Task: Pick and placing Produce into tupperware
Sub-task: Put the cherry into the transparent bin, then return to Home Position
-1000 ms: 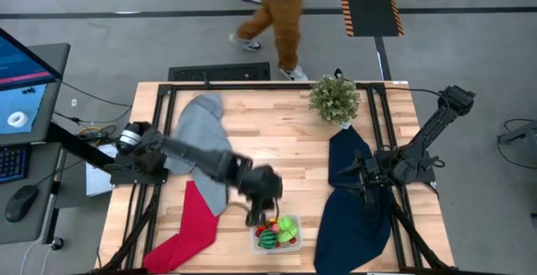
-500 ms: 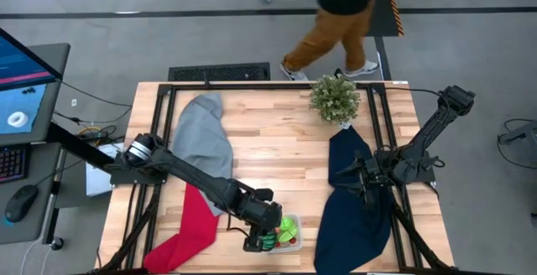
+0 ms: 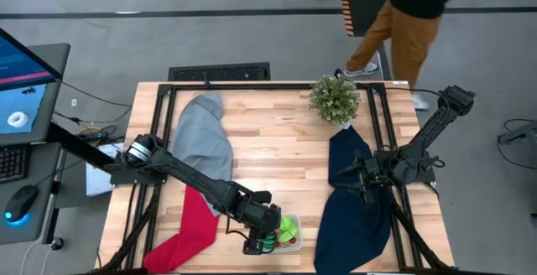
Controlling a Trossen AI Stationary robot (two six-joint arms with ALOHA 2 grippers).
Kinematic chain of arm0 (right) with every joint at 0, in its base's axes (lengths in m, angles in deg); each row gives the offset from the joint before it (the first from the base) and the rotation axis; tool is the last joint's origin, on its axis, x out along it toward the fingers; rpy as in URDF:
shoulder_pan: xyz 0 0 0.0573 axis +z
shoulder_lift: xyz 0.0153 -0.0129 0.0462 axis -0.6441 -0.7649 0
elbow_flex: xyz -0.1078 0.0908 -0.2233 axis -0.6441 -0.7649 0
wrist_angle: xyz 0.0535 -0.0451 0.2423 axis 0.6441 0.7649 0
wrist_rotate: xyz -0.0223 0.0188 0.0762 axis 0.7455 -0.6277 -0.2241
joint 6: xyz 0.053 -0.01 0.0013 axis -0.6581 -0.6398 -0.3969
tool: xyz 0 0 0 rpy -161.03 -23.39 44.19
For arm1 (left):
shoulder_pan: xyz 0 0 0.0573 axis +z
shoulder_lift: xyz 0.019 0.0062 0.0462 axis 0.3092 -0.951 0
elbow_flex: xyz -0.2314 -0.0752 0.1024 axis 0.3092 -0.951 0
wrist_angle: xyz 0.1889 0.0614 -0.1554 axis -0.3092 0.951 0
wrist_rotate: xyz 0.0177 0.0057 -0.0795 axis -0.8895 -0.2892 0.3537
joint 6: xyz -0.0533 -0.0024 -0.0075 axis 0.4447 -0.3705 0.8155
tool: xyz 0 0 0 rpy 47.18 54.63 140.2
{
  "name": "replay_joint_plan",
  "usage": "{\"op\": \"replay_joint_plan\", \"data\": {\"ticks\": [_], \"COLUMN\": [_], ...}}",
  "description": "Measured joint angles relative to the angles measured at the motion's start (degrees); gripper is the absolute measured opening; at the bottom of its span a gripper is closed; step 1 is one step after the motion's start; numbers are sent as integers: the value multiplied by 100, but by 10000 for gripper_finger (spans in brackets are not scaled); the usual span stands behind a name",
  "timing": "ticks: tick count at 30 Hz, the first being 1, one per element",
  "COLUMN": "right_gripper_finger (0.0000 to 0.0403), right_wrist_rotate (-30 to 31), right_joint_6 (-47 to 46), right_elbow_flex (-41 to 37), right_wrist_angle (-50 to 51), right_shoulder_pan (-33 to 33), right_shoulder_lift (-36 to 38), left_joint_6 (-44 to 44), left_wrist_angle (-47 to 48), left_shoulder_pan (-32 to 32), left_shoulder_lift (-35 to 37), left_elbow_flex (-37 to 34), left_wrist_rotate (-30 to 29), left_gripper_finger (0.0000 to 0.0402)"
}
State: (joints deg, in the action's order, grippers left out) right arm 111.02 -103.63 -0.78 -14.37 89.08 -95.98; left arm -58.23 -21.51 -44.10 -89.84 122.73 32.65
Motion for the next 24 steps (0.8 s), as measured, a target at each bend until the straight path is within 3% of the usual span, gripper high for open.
{"op": "replay_joint_plan", "data": {"ticks": [12, 16, 24], "right_gripper_finger": [214, 214, 214], "right_wrist_rotate": [0, 0, -1], "right_joint_6": [-67, -64, 74], "right_elbow_flex": [0, 0, 0], "right_wrist_angle": [0, 2, -1], "right_shoulder_pan": [0, 0, -1], "right_shoulder_lift": [-1, 0, -2], "left_joint_6": [-51, -257, -1060], "left_wrist_angle": [-53, -120, -732], "left_shoulder_pan": [-39, -40, -173], "left_shoulder_lift": [0, 0, 70], "left_elbow_flex": [-2, -5, -7], "left_wrist_rotate": [-97, -558, -2318], "left_gripper_finger": [187, 198, 197]}}
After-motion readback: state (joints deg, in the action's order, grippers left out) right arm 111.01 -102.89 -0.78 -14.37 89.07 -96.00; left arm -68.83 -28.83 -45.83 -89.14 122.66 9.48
